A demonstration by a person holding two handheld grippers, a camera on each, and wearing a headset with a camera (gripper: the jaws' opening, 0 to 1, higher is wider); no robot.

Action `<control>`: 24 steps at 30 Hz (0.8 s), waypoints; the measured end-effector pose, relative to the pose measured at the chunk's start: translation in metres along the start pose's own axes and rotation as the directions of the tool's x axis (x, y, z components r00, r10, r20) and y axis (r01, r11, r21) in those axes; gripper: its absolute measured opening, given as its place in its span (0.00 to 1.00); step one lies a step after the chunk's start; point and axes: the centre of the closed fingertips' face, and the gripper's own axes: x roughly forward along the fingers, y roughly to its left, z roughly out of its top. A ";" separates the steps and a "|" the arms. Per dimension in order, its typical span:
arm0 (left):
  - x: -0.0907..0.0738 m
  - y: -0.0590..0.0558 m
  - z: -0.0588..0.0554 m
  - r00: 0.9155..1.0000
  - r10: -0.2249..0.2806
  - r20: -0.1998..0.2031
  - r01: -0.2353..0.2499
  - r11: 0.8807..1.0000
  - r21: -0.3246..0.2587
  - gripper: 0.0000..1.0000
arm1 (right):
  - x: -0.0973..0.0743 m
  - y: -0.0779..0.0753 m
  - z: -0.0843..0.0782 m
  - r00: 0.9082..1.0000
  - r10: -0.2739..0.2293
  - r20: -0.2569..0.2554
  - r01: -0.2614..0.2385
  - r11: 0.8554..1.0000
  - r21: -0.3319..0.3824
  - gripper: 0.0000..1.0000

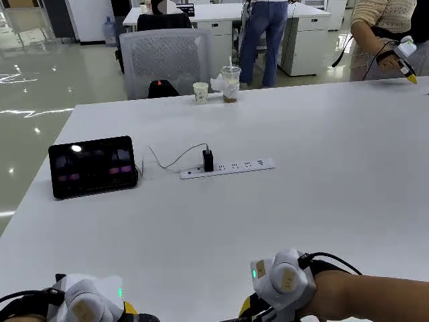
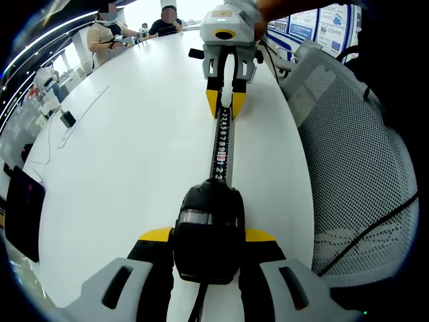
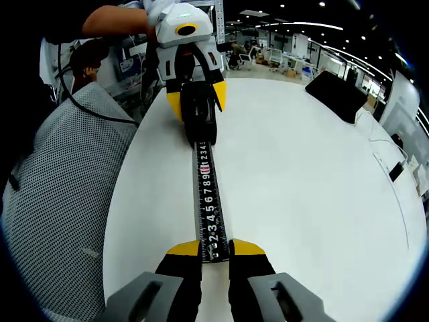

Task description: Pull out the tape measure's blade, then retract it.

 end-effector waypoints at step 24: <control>-0.001 0.001 -0.006 1.000 0.007 -0.010 -0.007 1.000 -0.016 0.31 | -0.010 0.000 -0.013 1.000 -0.002 -0.005 0.002 1.000 0.013 0.11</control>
